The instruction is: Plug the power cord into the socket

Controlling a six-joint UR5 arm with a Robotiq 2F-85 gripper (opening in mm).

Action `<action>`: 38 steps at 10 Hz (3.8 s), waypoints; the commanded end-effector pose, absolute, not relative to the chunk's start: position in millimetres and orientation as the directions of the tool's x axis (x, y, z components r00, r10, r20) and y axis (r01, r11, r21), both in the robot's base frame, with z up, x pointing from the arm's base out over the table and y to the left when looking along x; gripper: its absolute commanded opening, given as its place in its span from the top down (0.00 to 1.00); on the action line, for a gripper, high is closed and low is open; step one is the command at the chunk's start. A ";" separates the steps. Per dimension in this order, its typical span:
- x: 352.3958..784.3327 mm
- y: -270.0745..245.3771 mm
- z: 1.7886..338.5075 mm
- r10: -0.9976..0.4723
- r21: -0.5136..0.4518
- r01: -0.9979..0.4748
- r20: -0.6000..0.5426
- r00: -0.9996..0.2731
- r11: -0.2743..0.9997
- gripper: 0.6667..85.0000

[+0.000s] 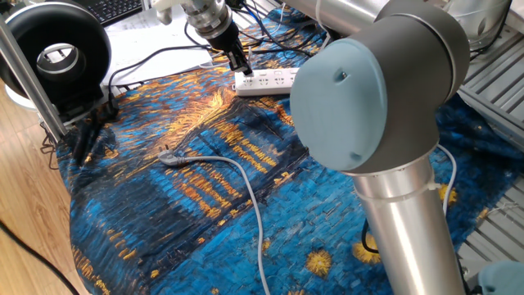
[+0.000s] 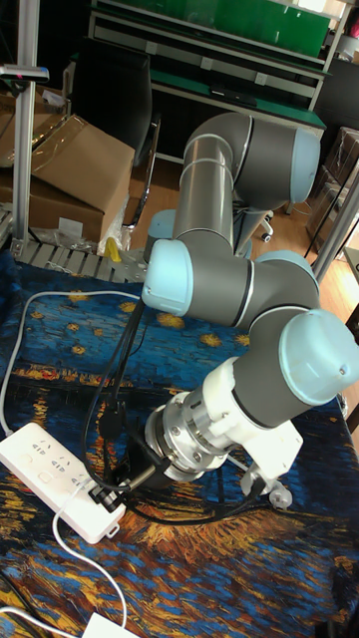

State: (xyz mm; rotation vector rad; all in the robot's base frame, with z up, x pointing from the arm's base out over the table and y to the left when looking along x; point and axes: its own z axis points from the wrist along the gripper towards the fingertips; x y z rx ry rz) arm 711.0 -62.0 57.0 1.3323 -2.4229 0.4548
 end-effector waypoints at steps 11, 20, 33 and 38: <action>711.5 -66.1 65.1 -0.734 -0.121 -0.860 0.469 -0.490 0.496 0.99; 715.2 -50.5 55.6 -0.740 -0.115 -0.848 0.437 -0.511 0.518 0.99; 709.3 -51.4 51.8 -0.732 -0.122 -0.846 0.448 -0.514 0.519 0.99; 711.7 -51.3 47.2 -0.728 -0.130 -0.844 0.448 -0.518 0.520 0.99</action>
